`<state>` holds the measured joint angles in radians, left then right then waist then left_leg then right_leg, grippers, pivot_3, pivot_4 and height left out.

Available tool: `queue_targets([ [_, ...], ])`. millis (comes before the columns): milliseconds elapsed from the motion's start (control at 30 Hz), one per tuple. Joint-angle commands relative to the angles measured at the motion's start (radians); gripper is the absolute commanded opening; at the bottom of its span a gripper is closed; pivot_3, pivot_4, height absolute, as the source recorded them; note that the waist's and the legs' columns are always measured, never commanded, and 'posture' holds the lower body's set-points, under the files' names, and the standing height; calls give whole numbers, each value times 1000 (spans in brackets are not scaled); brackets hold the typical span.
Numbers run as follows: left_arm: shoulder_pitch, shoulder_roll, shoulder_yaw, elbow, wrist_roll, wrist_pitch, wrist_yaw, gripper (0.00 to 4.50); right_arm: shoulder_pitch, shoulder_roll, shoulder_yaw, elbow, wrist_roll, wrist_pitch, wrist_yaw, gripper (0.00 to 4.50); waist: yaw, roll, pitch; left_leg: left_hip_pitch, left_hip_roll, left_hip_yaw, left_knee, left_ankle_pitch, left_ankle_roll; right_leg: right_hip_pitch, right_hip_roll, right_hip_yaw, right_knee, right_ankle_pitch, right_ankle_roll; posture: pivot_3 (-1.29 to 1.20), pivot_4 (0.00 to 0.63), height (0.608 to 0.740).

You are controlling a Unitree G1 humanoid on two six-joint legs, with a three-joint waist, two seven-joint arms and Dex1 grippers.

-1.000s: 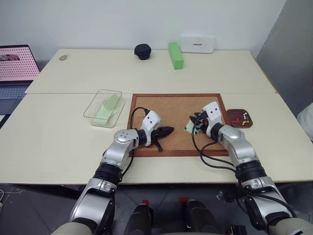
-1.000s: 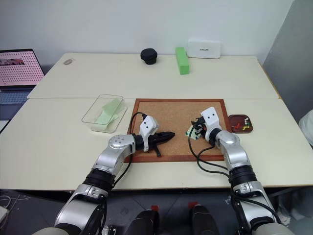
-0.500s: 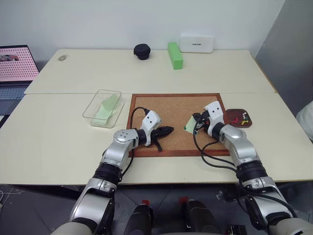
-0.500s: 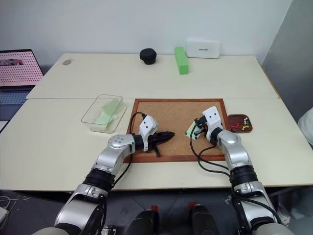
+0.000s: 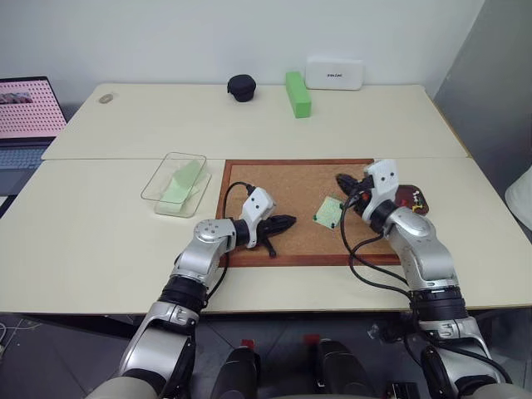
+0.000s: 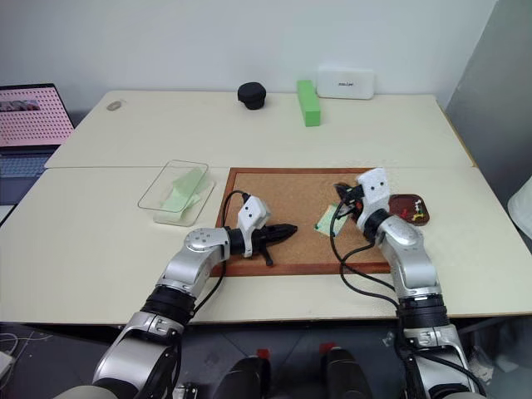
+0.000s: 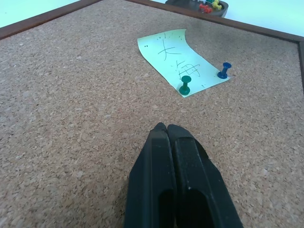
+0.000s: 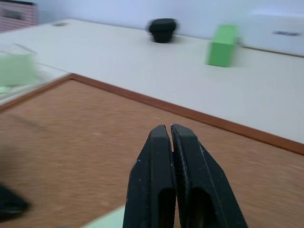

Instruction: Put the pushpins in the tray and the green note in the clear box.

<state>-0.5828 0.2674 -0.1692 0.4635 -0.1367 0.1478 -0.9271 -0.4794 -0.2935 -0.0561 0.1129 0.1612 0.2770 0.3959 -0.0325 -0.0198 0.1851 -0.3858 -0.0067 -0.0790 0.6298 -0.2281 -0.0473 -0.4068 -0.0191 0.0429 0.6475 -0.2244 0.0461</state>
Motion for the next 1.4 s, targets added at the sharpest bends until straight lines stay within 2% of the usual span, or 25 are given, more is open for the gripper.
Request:
queue_targets([
  [33, -2, -8, -17, 4, 9, 6, -9, 0, -9, -40, -72, 21, -74, -6, -149, 57, 0, 0, 0, 0, 0, 0, 0, 0, 0, 0, 0, 0, 0, 0, 0, 0, 150, 740],
  [200, -3, -7, -21, 7, 13, 2, -12, 0, -7, -47, -127, 59, -82, 30, -239, 57, 0, 0, 0, 0, 0, 1, 0, 0, 0, 0, 0, 1, 0, 0, 0, 0, 150, 740],
  [433, -13, -8, -18, 13, 14, 0, -12, 0, -16, -44, -164, 96, -58, 73, -262, 57, 0, 0, 0, 0, 0, 1, 0, 0, 0, 0, 0, 1, 0, 0, 0, 0, 150, 740],
  [467, -13, -8, -17, 14, 15, -2, -11, 0, -17, -46, -166, 100, -54, 81, -261, 263, 0, 0, 0, 0, 0, 1, 0, 0, 0, 0, 0, 1, 0, 0, 0, 0, 150, 740],
  [500, -13, -8, -16, 14, 17, -8, -7, 0, -18, -48, -166, 104, -51, 87, -260, 263, 0, 0, 0, 0, 0, 1, 0, 0, 0, 0, 0, 1, 0, 0, 0, 0, 150, 740],
  [533, -12, -8, -13, 14, 17, -14, -3, 0, -17, -50, -167, 111, -47, 90, -258, 503, 0, 0, 0, 0, 0, 1, 0, 0, 0, 0, 0, 1, 0, 0, 0, 0, 150, 740],
  [567, -12, -8, -11, 14, 16, -19, -1, 0, -17, -52, -168, 115, -45, 91, -258, 552, 0, 0, 0, 0, 0, 1, 0, 0, 0, 0, 0, 1, 0, 0, 0, 0, 150, 740],
  [900, -24, -14, -7, 23, 13, -20, 7, 0, -30, -73, -173, 157, -58, 66, -267, 2809, -1, 0, 0, 0, 0, 1, 0, 0, 0, 0, 0, 1, 0, 0, 0, 0, 150, 740],
  [1000, -26, -16, -7, 25, 14, -20, 8, 0, -31, -76, -172, 158, -56, 66, -262, 3218, -1, 0, 0, 0, 0, 1, 0, 0, 0, 0, 0, 1, 0, 0, 0, 0, 150, 740],
  [1133, -28, -17, -7, 26, 14, -20, 7, 0, -23, -80, -165, 156, -66, 63, -264, 4175, -1, 0, 0, 0, 0, 1, 0, 0, 0, 0, 0, 1, 0, 0, 0, 0, 150, 740],
  [1200, -28, -18, -7, 29, 15, -21, 7, 0, -23, -78, -167, 158, -64, 63, -269, 4412, -1, 0, 0, 0, 0, 1, 0, 0, 0, 0, 0, 1, 0, 0, 0, 0, 150, 740],
  [1400, -31, -23, -9, 28, 15, -17, 9, 0, -28, -120, -104, 189, -147, -7, -265, 4412, -1, 0, 0, 0, 0, 1, 0, 0, 0, 0, 0, 1, 0, 0, 0, 0, 150, 740],
])
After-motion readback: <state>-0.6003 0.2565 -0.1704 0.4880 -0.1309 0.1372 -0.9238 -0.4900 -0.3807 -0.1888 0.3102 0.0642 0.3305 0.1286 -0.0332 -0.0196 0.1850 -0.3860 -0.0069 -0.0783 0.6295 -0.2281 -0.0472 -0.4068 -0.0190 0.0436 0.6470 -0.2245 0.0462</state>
